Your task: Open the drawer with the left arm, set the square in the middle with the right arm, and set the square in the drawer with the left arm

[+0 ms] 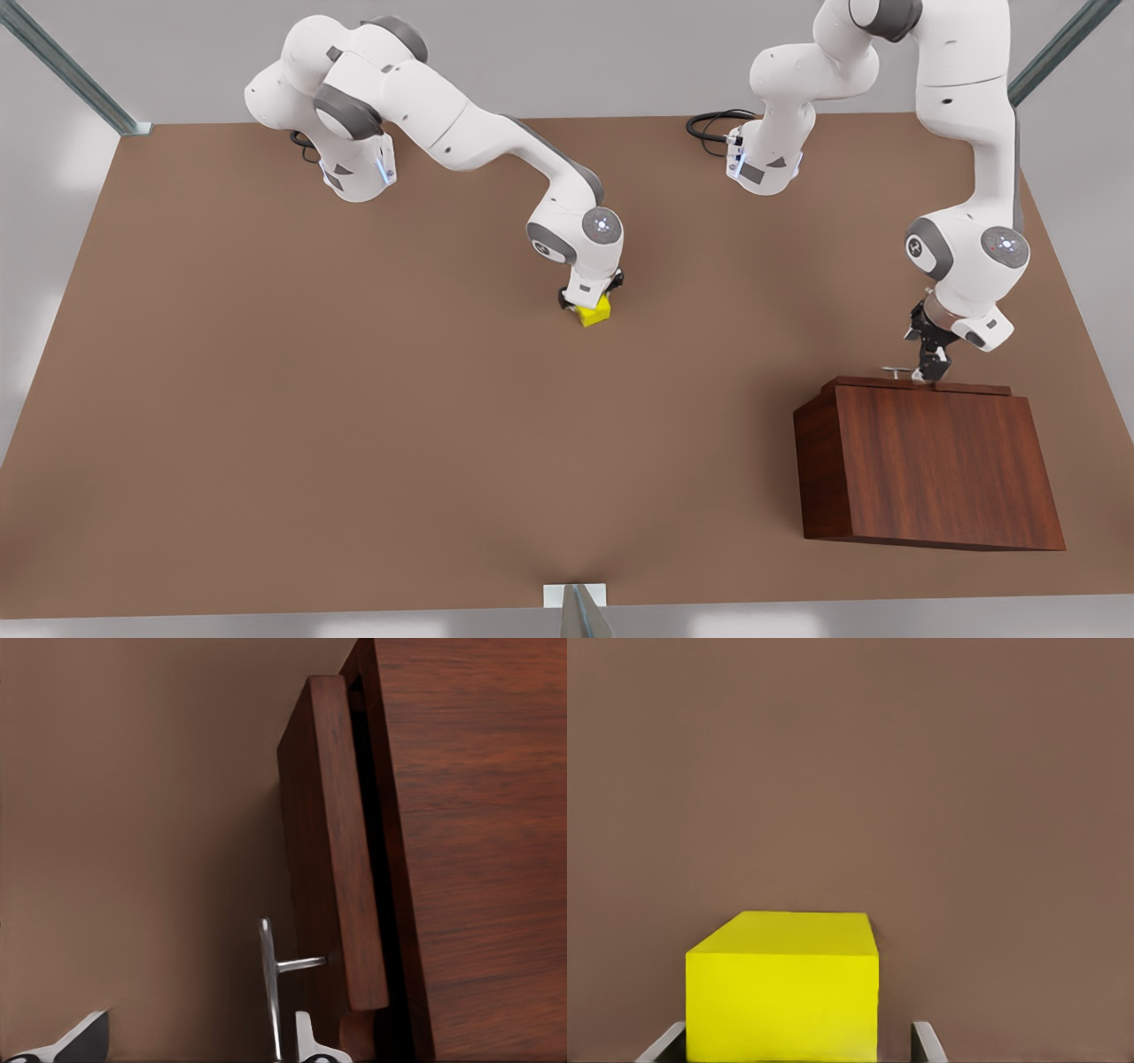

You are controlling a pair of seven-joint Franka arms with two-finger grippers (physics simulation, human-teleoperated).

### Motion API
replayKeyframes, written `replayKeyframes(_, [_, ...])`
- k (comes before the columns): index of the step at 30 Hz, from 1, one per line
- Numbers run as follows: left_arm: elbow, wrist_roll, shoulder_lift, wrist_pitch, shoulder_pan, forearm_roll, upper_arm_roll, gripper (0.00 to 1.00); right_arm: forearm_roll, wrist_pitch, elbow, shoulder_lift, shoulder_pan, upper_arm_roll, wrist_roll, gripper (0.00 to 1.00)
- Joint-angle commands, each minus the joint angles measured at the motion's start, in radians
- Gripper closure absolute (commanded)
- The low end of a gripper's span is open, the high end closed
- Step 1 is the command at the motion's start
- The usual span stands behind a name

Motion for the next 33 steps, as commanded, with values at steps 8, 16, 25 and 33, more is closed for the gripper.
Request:
replayKeyframes(8, [0.0, 0.006, -0.031, -0.08, 0.003, 0.001, 0.005, 0.0, 0.093, -0.226, 0.004, -0.346, -0.32, 0.006, -0.005, 0.0])
replayKeyframes(16, [-0.002, 0.014, -0.056, -0.16, 0.005, 0.012, 0.023, 0.0, 0.11, -0.605, -0.077, -0.655, -0.816, -0.184, -0.674, 0.0])
replayKeyframes(25, [-0.003, 0.014, -0.065, -0.211, 0.005, 0.023, 0.029, 0.0, 0.142, -0.483, 0.069, -0.498, -0.811, -0.221, -0.783, 0.0])
replayKeyframes(33, [-0.031, 0.014, -0.102, -0.244, 0.005, 0.024, 0.034, 0.0, 0.136, -0.483, 0.069, -0.494, -0.807, -0.202, -0.775, 0.0])
